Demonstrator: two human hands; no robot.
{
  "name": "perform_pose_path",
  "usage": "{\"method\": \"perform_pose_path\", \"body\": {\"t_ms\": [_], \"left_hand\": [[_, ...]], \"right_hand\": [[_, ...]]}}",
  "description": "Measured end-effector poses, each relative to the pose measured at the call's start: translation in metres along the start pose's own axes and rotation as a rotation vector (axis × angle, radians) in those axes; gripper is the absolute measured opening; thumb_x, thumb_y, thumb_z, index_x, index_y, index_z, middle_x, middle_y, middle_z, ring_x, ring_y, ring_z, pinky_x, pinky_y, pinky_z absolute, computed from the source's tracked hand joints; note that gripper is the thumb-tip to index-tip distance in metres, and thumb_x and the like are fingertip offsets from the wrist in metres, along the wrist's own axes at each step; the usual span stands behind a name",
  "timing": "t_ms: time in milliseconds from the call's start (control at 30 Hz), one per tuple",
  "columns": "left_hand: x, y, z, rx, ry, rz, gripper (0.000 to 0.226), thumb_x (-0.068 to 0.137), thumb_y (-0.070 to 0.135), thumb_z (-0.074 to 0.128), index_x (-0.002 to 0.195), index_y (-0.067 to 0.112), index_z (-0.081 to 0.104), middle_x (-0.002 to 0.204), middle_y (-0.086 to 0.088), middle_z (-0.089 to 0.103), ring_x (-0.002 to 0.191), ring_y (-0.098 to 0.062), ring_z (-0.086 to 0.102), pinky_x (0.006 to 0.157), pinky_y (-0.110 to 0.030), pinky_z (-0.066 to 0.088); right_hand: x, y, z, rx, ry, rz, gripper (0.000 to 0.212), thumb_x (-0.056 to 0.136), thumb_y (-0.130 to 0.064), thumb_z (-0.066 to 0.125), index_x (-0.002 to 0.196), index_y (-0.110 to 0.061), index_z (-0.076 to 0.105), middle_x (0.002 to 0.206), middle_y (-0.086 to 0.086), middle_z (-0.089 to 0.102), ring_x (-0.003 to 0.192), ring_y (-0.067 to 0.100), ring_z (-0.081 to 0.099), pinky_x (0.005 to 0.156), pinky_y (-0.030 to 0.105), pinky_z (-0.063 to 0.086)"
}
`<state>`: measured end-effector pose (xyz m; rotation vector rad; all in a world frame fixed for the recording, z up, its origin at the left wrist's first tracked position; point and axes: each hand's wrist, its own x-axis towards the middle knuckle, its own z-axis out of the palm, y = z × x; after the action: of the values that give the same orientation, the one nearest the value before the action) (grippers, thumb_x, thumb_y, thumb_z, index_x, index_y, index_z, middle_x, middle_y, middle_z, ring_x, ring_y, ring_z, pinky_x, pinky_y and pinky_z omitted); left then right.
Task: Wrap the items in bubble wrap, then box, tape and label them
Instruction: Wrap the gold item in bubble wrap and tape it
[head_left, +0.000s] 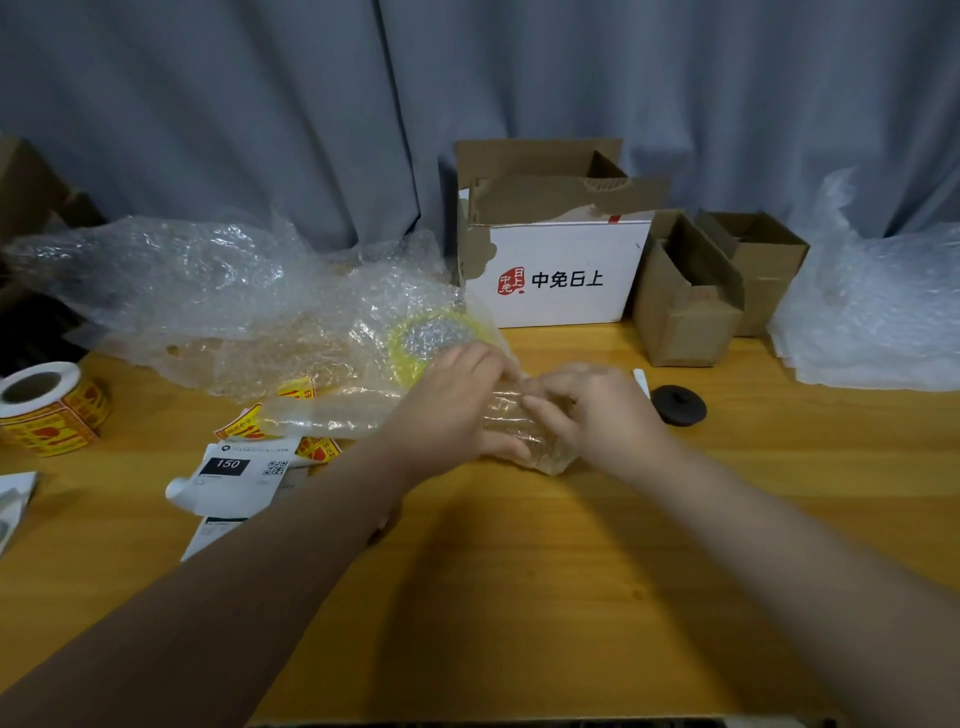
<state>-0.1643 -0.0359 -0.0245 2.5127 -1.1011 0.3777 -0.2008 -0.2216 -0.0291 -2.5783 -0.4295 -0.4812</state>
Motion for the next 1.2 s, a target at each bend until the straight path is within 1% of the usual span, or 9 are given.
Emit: {"method": "perform_pose_path", "body": {"t_ms": [133, 300, 500, 600, 700, 767, 900, 1100, 1200], "left_hand": [[-0.007, -0.015, -0.013, -0.306, -0.030, -0.096, 0.044, 0.070, 0.054, 0.069, 0.109, 0.034, 0.064, 0.113, 0.017, 0.050, 0.113, -0.002, 0.042, 0.103, -0.024, 0.029], [-0.010, -0.007, -0.004, -0.473, 0.040, -0.216, 0.032, 0.077, 0.031, 0.074, 0.108, 0.024, 0.066, 0.114, 0.013, 0.054, 0.108, 0.004, 0.049, 0.096, -0.011, 0.037], [0.005, -0.003, -0.020, 0.028, 0.043, -0.098, 0.067, 0.073, 0.063, 0.063, 0.128, 0.027, 0.048, 0.132, 0.007, 0.041, 0.129, -0.013, 0.027, 0.109, -0.036, 0.015], [0.018, -0.007, -0.030, 0.437, -0.242, 0.237, 0.109, 0.064, 0.081, 0.049, 0.149, 0.021, 0.020, 0.158, 0.000, 0.010, 0.146, -0.021, -0.002, 0.114, -0.047, -0.017], [0.024, -0.005, -0.030, 0.622, -0.435, 0.282, 0.106, 0.069, 0.072, 0.059, 0.150, 0.021, 0.014, 0.155, -0.001, 0.023, 0.146, -0.019, 0.009, 0.108, -0.045, -0.026], [0.018, -0.002, -0.029, 0.592, -0.411, 0.254, 0.098, 0.072, 0.068, 0.060, 0.148, 0.020, 0.021, 0.146, -0.002, 0.038, 0.138, -0.019, 0.030, 0.111, -0.042, -0.021], [-0.003, -0.007, -0.036, 0.484, -0.360, 0.140, 0.092, 0.077, 0.067, 0.055, 0.149, 0.024, 0.017, 0.144, -0.002, 0.041, 0.129, -0.021, 0.040, 0.110, -0.034, 0.025], [-0.022, -0.022, -0.034, 0.416, -0.353, 0.008, 0.087, 0.082, 0.069, 0.048, 0.149, 0.038, 0.003, 0.157, -0.004, 0.020, 0.141, -0.023, 0.025, 0.114, -0.038, 0.020], [-0.019, -0.027, -0.033, 0.403, -0.360, 0.037, 0.078, 0.084, 0.068, 0.045, 0.146, 0.047, 0.003, 0.157, -0.005, 0.018, 0.142, -0.025, 0.024, 0.114, -0.040, 0.021]], "right_hand": [[-0.013, -0.007, 0.015, -0.091, 0.267, -0.189, 0.027, 0.088, -0.028, 0.055, 0.091, -0.013, 0.077, 0.092, 0.006, 0.071, 0.079, 0.029, 0.065, 0.060, 0.034, 0.055], [-0.014, -0.009, 0.013, -0.159, 0.267, -0.262, 0.034, 0.088, -0.034, 0.050, 0.091, -0.012, 0.076, 0.083, 0.003, 0.066, 0.072, 0.025, 0.061, 0.051, 0.033, 0.051], [-0.020, -0.004, 0.009, -0.373, 0.075, -0.275, 0.057, 0.073, -0.052, 0.068, 0.110, -0.008, 0.069, 0.106, 0.008, 0.064, 0.096, 0.027, 0.063, 0.053, 0.035, 0.056], [-0.029, -0.002, 0.017, -0.323, 0.059, -0.214, 0.067, 0.065, -0.041, 0.084, 0.117, -0.007, 0.063, 0.121, 0.014, 0.062, 0.104, 0.034, 0.063, 0.070, 0.039, 0.057], [-0.033, 0.002, 0.021, -0.177, 0.034, -0.186, 0.064, 0.071, -0.036, 0.081, 0.123, -0.009, 0.055, 0.132, 0.016, 0.055, 0.113, 0.039, 0.058, 0.087, 0.046, 0.051], [-0.030, 0.007, 0.021, -0.127, 0.029, -0.247, 0.060, 0.075, -0.036, 0.075, 0.124, -0.009, 0.053, 0.133, 0.015, 0.055, 0.116, 0.034, 0.057, 0.093, 0.043, 0.048], [-0.020, 0.011, 0.020, 0.155, -0.083, -0.231, 0.066, 0.085, -0.046, 0.058, 0.142, -0.015, 0.044, 0.151, 0.002, 0.035, 0.137, 0.017, 0.034, 0.108, 0.029, 0.031], [-0.003, 0.011, 0.031, 0.277, -0.154, -0.163, 0.063, 0.085, -0.035, 0.069, 0.141, -0.023, 0.045, 0.150, -0.007, 0.035, 0.138, 0.007, 0.035, 0.112, 0.029, 0.034], [0.009, 0.003, 0.024, 0.574, -0.059, 0.024, 0.023, 0.090, -0.041, 0.058, 0.110, -0.030, 0.058, 0.122, -0.007, 0.064, 0.115, 0.004, 0.058, 0.097, 0.028, 0.049]]}}
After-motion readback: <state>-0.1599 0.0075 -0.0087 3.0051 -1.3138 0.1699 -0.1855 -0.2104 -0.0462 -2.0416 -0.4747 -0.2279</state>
